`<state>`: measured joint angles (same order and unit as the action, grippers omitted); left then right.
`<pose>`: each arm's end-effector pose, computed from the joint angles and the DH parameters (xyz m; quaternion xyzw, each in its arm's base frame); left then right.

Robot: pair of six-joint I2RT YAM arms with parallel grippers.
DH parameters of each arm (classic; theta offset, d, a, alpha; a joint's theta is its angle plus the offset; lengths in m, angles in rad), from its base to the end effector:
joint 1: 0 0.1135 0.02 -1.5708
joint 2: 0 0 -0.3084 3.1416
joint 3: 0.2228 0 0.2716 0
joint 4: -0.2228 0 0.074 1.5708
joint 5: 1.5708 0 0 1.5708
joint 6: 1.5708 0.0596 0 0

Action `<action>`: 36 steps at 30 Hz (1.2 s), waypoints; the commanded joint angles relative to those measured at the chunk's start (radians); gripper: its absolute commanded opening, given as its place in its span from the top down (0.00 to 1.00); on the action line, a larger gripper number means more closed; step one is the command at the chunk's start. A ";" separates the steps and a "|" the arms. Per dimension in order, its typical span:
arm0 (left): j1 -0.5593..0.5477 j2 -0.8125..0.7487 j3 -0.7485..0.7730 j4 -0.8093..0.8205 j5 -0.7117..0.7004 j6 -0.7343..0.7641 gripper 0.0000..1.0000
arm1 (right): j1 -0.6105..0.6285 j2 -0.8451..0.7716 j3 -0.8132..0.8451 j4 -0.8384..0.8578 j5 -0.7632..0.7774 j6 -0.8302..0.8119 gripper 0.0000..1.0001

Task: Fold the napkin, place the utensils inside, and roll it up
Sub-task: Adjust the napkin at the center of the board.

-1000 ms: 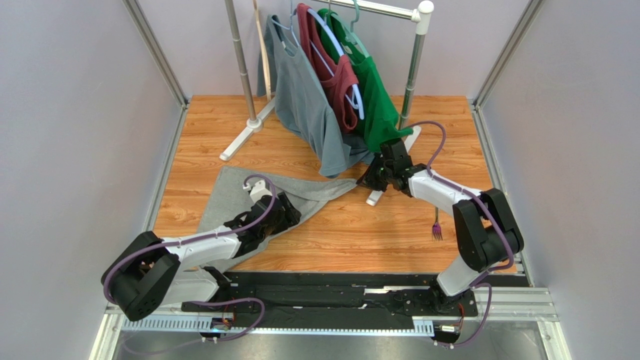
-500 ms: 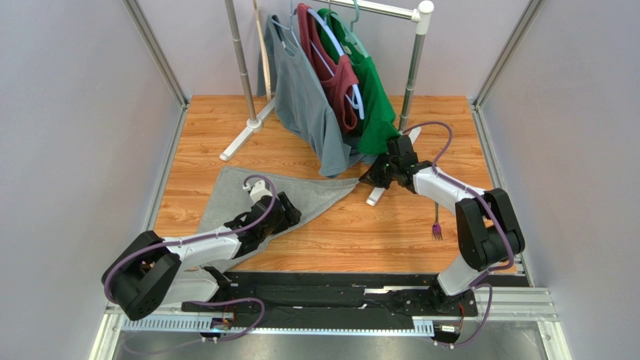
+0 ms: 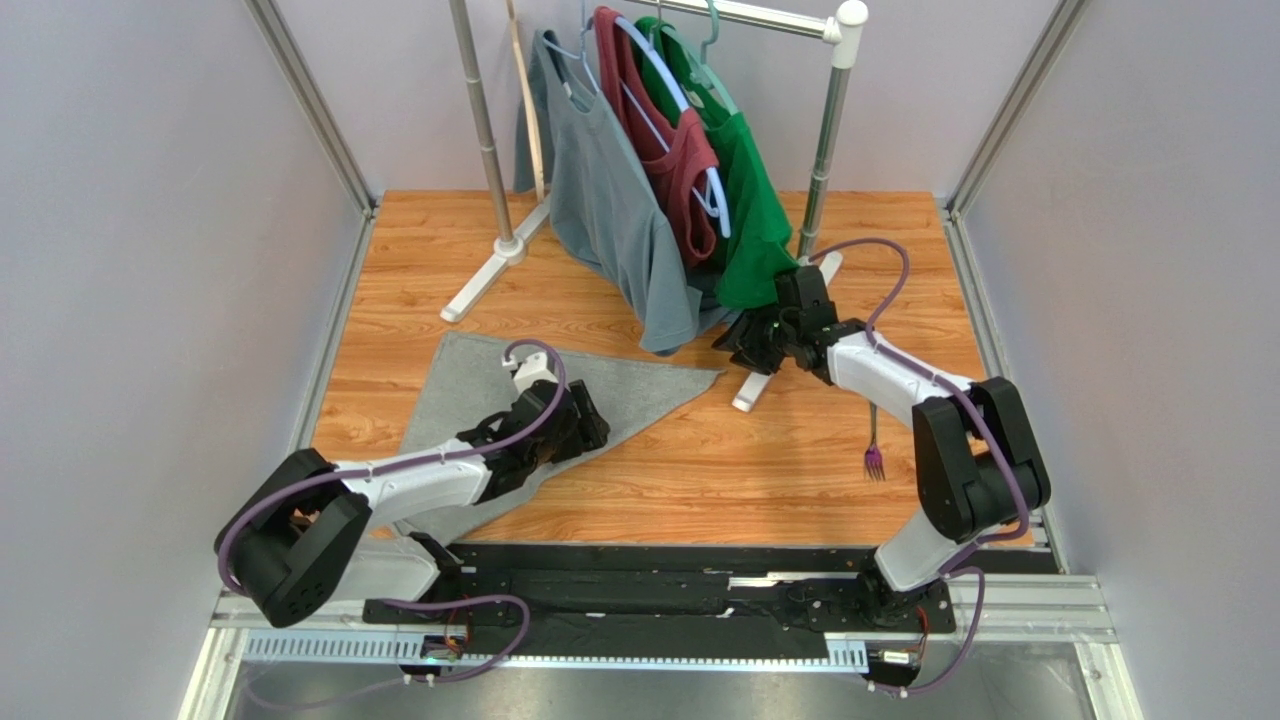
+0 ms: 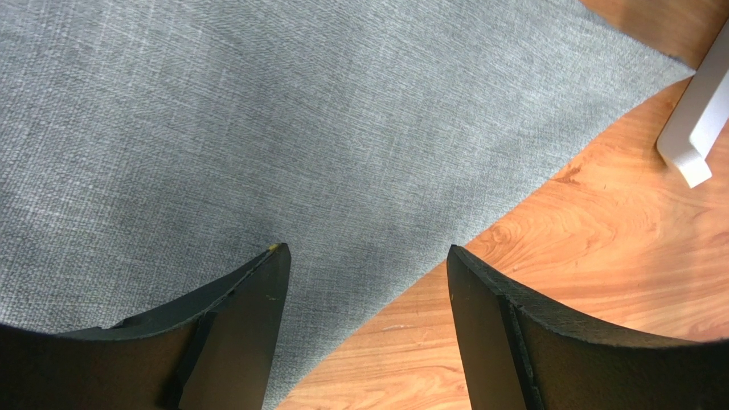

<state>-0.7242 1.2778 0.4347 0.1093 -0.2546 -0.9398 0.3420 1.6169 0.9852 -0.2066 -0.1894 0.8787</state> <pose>0.1970 -0.1542 0.1627 -0.1488 0.8955 -0.2199 0.3572 0.3467 0.1353 0.2150 0.2138 0.9052 0.2767 0.2415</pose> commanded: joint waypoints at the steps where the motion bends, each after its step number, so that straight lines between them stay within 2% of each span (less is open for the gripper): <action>1: -0.004 0.009 0.096 -0.083 0.026 0.065 0.23 | 0.044 -0.074 -0.049 0.076 0.015 -0.041 0.57; 5: -0.001 -0.017 0.148 -0.140 0.012 0.087 0.21 | 0.101 -0.058 -0.141 0.250 -0.082 -0.017 0.57; 9: 0.025 -0.086 0.176 -0.233 -0.035 0.102 0.19 | 0.192 -0.008 -0.137 0.328 -0.111 -0.027 0.57; 14: 0.184 -0.210 0.168 -0.390 -0.049 0.105 0.19 | 0.253 0.070 -0.123 0.464 -0.147 0.005 0.58; 19: 0.357 -0.253 0.141 -0.444 -0.006 0.150 0.18 | 0.275 0.165 -0.076 0.486 -0.150 0.022 0.58; 27: 0.466 -0.178 0.151 -0.412 0.066 0.214 0.17 | 0.250 0.224 -0.048 0.369 -0.027 -0.006 0.60; 32: 0.499 -0.020 0.211 -0.362 0.095 0.222 0.17 | 0.204 0.241 -0.034 0.273 0.048 -0.017 0.61; 36: 0.497 0.106 0.263 -0.309 0.184 0.222 0.18 | 0.160 0.253 -0.014 0.245 0.059 -0.030 0.61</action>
<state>-0.2310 1.3128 0.6212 -0.2909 -0.1616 -0.7414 0.5426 1.8427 0.9360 0.1093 -0.2115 0.8852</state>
